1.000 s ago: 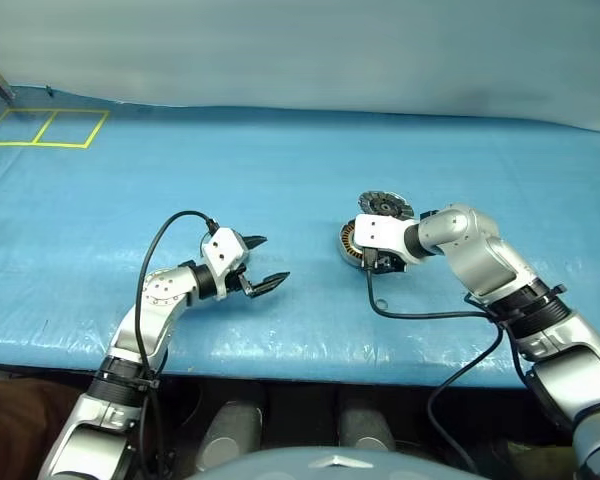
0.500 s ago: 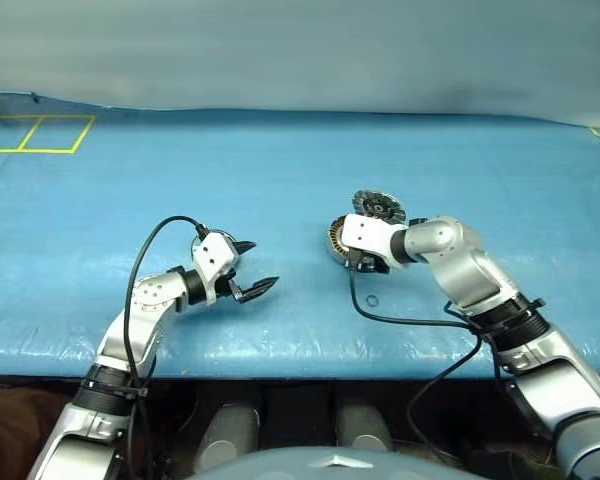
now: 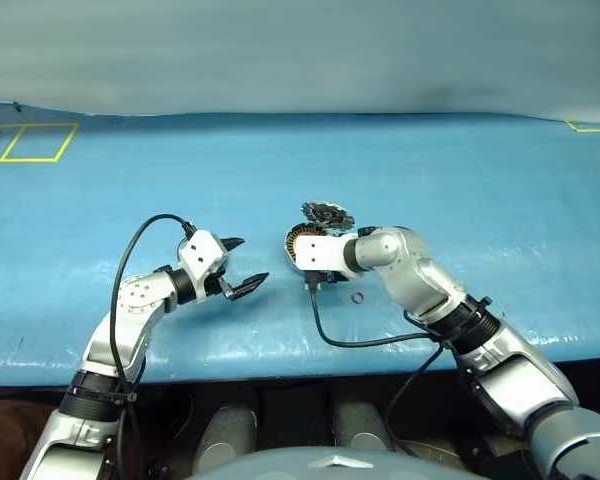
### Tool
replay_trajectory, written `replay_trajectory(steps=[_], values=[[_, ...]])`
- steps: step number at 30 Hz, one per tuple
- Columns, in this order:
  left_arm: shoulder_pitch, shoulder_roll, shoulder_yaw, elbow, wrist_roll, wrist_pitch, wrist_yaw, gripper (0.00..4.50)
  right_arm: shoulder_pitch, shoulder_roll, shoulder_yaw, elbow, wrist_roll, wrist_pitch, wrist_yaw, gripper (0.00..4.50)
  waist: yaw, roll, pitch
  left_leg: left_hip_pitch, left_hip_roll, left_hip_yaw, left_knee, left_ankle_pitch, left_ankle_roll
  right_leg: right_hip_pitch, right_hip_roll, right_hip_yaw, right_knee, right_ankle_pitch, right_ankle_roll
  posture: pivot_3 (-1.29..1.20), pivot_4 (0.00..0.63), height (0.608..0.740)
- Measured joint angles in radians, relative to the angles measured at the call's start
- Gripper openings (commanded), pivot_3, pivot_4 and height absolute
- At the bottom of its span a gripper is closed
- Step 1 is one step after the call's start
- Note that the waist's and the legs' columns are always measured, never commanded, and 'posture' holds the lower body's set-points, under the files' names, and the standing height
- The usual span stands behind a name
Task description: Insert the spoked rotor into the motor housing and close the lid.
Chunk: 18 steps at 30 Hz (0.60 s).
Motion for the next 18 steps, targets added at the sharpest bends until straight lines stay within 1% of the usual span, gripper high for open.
replay_trajectory(steps=[3, 9, 18], values=[[0.001, -0.001, 0.0, -0.002, 0.0, 0.001, 0.005, 4.5, -0.013, 0.025, 0.017, 0.01, -0.01, -0.017, 0.006, 2.25, 0.0, 0.0, 0.0, 0.001, 0.003, 0.0, -0.001, 0.0, -0.002, -0.001, 0.004, 0.0, 0.0, 0.0, -0.004, 0.0, 0.15, 0.74], [0.006, -0.001, 0.001, -0.01, 0.0, 0.001, 0.006, 4.5, -0.047, 0.064, 0.05, 0.044, -0.031, -0.045, 0.029, 2.25, -0.001, 0.0, 0.0, 0.002, 0.004, 0.0, -0.003, 0.001, -0.003, -0.001, 0.004, 0.0, 0.0, 0.0, -0.004, 0.0, 0.15, 0.74], [0.023, -0.001, 0.008, -0.031, 0.0, 0.002, 0.019, 4.5, -0.081, 0.11, 0.05, 0.119, -0.044, -0.082, 0.039, 2.25, -0.002, 0.0, 0.0, 0.003, 0.006, 0.0, -0.004, 0.002, -0.005, -0.001, 0.007, 0.0, 0.001, 0.001, -0.006, 0.0, 0.15, 0.74]])
